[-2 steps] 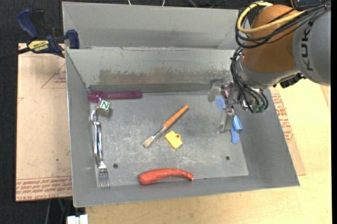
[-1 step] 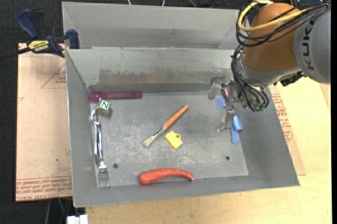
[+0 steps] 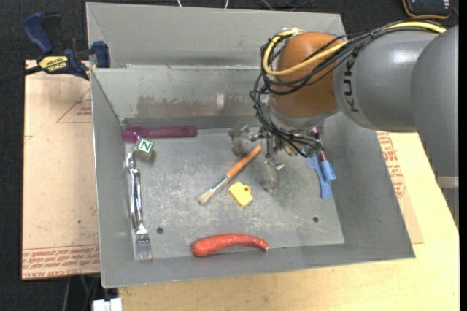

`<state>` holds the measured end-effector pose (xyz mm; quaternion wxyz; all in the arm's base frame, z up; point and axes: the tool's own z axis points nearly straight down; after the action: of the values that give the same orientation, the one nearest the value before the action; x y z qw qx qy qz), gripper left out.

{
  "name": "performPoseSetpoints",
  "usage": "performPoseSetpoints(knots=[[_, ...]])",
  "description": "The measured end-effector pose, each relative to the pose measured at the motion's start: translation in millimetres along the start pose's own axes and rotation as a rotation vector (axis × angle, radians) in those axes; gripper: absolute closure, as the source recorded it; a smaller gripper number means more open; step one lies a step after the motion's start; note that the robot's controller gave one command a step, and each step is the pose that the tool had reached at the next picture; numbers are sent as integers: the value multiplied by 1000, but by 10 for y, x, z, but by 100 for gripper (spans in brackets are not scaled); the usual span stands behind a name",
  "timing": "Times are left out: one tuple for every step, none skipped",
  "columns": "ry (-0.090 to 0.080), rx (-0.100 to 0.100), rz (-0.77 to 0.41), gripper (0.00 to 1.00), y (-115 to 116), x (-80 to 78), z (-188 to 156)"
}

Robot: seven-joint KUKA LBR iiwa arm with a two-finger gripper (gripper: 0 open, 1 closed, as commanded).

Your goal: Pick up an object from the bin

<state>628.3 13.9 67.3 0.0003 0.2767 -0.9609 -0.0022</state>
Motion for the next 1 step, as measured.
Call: performPoseSetpoints(knots=[[-6,6,95,0,-44,83,-586]])
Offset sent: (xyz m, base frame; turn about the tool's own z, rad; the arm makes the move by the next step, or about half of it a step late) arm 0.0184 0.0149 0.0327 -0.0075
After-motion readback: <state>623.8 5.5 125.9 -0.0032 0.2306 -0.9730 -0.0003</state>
